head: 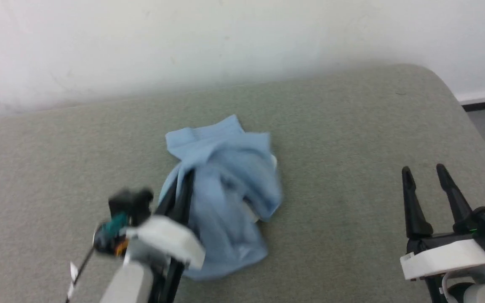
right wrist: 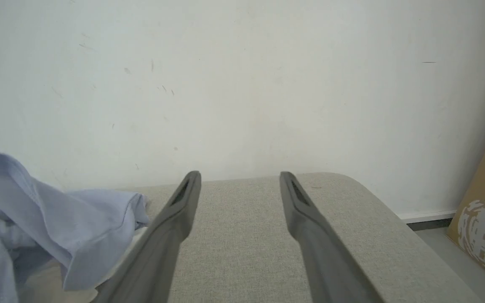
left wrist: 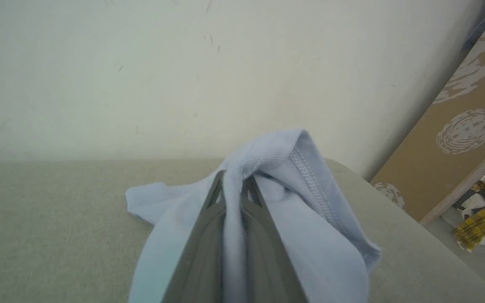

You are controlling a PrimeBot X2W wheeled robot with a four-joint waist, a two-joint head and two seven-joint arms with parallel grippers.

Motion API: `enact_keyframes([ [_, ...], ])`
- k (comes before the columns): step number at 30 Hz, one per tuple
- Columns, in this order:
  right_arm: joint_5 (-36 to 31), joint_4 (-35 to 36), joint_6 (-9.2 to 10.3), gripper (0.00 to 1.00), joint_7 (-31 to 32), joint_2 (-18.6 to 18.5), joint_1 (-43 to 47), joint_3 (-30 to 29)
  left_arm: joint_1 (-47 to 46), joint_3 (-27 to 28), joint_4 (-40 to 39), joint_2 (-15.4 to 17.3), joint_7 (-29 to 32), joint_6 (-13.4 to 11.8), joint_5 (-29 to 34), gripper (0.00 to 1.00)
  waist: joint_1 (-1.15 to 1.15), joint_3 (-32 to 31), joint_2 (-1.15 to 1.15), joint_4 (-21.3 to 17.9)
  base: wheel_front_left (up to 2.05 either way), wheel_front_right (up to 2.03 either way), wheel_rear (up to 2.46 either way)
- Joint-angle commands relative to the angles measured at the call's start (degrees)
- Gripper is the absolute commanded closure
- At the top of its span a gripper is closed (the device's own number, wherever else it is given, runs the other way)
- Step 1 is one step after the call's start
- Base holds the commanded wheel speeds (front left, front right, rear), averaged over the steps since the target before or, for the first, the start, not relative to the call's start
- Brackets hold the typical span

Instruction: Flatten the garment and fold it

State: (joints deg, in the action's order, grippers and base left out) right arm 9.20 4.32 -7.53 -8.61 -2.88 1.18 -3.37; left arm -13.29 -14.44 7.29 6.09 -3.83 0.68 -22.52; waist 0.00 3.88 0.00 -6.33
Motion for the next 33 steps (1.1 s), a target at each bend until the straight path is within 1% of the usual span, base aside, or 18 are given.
enact_keyframes([
  [1, 0.3, -0.2, 0.04, 0.00, -0.1, 0.0, 0.6, 0.3, 2.4, 0.5, 1.2, 0.6, -0.9, -0.7, -0.2, 1.00, 0.00, 0.0, 0.00, -1.9, 0.00, 0.00, 0.00],
  [3, 0.4, -0.5, 0.04, 0.00, -0.1, 0.0, 0.7, 1.2, 6.7, 0.9, 4.7, 0.7, -2.9, -1.9, -0.2, 1.00, 0.00, 0.2, 0.00, -1.4, 0.00, 0.00, 0.00],
  [6, 0.2, -0.5, 0.04, 0.00, -0.1, 0.0, 0.6, 1.6, 7.8, 0.6, 6.9, 0.6, -3.9, -1.8, 0.0, 1.00, 0.00, 0.4, 0.00, -0.7, 0.00, 0.00, 0.00],
  [7, 0.1, -0.5, 0.04, 0.00, -0.1, 0.0, 0.6, 1.8, 7.9, 0.5, 7.6, 0.5, -5.0, -1.8, 0.1, 0.70, 0.00, 0.4, 0.00, -0.4, 0.00, 0.00, 0.00],
  [8, 0.0, -0.5, 0.04, 0.00, 0.0, 0.0, 0.5, 2.0, 8.0, 0.1, 8.3, 0.3, -5.7, -1.7, 0.2, 0.12, 0.00, 0.2, 0.00, 0.0, 0.00, 0.00, 0.00],
  [9, -0.1, -0.4, 0.04, 0.00, 0.0, 0.0, 0.6, 1.9, 8.2, -0.1, 8.8, -0.1, -6.2, -1.5, -0.1, 0.00, 0.00, 0.1, 0.00, 0.5, 0.00, 0.00, 0.00],
  [13, -0.5, -0.2, 0.04, 0.00, 0.4, 0.0, 1.1, 1.5, 7.4, -1.3, 8.1, -1.1, -9.3, -1.1, 0.4, 0.00, 0.00, -0.9, 0.00, 2.8, 0.00, 0.00, 0.00],
  [20, -0.7, 0.3, 0.04, 0.00, 1.1, 0.0, 2.0, 1.1, 5.9, -2.0, 4.4, -1.3, -10.6, -0.7, 2.0, 0.00, 0.00, -1.6, 0.00, 5.2, 0.00, 0.00, 0.00],
  [26, -1.1, 0.8, 0.04, 0.00, 1.6, 0.0, 2.4, 0.9, 6.6, -0.4, 1.3, 0.7, -11.0, -2.6, 4.4, 0.00, 0.00, -1.9, 0.00, 6.5, 0.00, 0.00, 0.00],
  [30, -1.2, 0.8, 0.04, 0.00, 1.8, 0.0, 2.4, 1.1, 8.2, 2.5, -0.3, 2.3, -11.1, -3.7, 4.4, 0.00, 0.00, -1.6, 0.00, 7.1, 0.00, 0.00, 0.00],
  [33, -1.4, 0.6, 0.04, 0.00, 2.1, 0.0, 2.4, 1.3, 9.5, 5.0, -2.3, 3.5, -11.1, -3.8, 4.4, 0.00, 0.00, -1.4, 0.00, 7.8, 0.00, 0.00, 0.00],
])
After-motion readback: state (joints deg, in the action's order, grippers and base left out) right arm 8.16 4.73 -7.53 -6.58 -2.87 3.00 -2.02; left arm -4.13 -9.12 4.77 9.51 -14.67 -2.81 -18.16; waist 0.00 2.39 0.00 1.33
